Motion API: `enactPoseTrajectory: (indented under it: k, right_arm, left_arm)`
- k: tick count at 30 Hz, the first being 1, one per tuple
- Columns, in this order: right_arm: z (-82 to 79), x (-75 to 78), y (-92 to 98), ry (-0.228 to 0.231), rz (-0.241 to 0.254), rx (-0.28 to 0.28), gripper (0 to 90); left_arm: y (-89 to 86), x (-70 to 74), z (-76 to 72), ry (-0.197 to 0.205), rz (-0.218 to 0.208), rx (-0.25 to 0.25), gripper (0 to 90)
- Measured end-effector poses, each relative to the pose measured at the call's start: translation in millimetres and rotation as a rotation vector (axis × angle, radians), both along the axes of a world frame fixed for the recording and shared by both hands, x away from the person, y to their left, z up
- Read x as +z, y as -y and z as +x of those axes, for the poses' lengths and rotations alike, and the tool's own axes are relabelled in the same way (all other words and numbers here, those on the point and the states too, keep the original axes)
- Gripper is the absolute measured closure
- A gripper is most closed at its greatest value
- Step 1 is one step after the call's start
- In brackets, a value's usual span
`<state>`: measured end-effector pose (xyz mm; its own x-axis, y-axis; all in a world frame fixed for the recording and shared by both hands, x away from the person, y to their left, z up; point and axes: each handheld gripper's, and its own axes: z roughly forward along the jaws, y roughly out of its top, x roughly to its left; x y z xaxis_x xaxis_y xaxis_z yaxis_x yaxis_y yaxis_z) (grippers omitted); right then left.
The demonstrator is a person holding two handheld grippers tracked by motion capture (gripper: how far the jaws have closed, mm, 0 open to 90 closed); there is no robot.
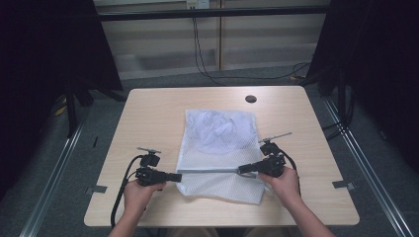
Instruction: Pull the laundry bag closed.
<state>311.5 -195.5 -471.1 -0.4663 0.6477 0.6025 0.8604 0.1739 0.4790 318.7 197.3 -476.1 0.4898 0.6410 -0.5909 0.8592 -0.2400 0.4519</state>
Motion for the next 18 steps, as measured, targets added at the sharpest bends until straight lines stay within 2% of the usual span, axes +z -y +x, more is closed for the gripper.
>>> enactPoseTrajectory:
  k: [2,3,6,8,18]
  right_arm:
    - [0.1,-1.1,0.8,-0.002,0.005,0.001,86.9]
    - [-0.3,-1.0,0.7,-0.003,0.005,0.001,86.9]
    - [-0.5,-0.4,1.4,-0.002,0.000,-0.002,86.9]
    - [-0.1,-0.5,3.2,-0.006,0.007,-0.003,86.9]
    - [-0.2,-1.0,5.7,-0.001,0.005,-0.005,86.9]
  left_arm:
    - [-0.4,-0.5,-0.1,-0.006,-0.012,0.001,88.3]
    - [-0.5,-0.9,0.0,0.000,-0.002,-0.003,88.2]
    - [-0.6,-0.1,-0.7,-0.008,-0.010,0.008,88.2]
    - [-1.6,0.0,-0.3,0.006,-0.003,0.004,88.2]
    - [-1.5,0.0,-0.4,0.002,-0.002,-0.002,88.2]
